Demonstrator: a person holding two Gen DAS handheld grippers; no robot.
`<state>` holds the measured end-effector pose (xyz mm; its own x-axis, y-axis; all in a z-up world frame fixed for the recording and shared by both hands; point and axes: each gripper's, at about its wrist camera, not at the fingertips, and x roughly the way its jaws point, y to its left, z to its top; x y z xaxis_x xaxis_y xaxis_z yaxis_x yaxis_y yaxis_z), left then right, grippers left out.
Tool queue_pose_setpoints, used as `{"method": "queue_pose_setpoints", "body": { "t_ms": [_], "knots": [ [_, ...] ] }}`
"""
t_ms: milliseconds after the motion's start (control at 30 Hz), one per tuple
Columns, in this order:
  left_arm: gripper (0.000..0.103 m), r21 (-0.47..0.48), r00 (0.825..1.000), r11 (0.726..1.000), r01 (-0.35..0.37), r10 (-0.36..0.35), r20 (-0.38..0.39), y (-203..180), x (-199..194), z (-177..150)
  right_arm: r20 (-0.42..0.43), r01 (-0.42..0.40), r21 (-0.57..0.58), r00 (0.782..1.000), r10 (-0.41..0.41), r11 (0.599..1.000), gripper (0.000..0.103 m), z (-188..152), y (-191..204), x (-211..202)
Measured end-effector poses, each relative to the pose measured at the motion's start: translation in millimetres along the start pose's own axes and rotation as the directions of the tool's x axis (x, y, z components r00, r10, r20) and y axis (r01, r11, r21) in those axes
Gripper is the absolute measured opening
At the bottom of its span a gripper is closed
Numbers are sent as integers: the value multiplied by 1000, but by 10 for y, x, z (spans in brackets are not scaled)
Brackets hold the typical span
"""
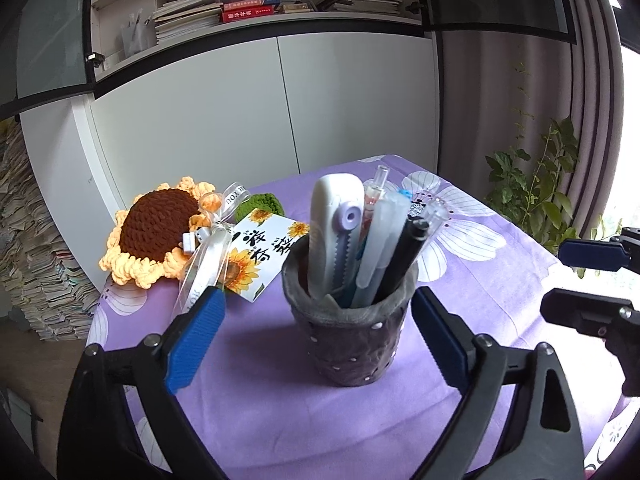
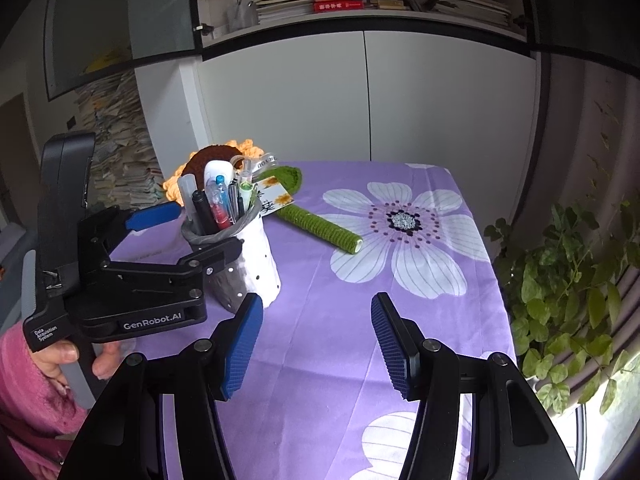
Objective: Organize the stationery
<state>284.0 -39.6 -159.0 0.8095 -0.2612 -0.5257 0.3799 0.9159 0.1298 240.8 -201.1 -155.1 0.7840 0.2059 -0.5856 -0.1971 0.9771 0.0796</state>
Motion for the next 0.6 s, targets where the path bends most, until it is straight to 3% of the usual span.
{"method": "queue_pose_setpoints", "body": {
  "t_ms": [267, 600],
  "knots": [
    [100, -28, 999, 999, 17, -16, 28, 108, -364, 1, 5, -4, 18, 1000, 4, 1000, 57, 43, 42, -98],
    [102, -45, 994, 998, -46, 50, 96, 1, -1068, 244, 51, -10, 12, 999, 9, 1000, 57, 163, 213, -416]
  ]
}}
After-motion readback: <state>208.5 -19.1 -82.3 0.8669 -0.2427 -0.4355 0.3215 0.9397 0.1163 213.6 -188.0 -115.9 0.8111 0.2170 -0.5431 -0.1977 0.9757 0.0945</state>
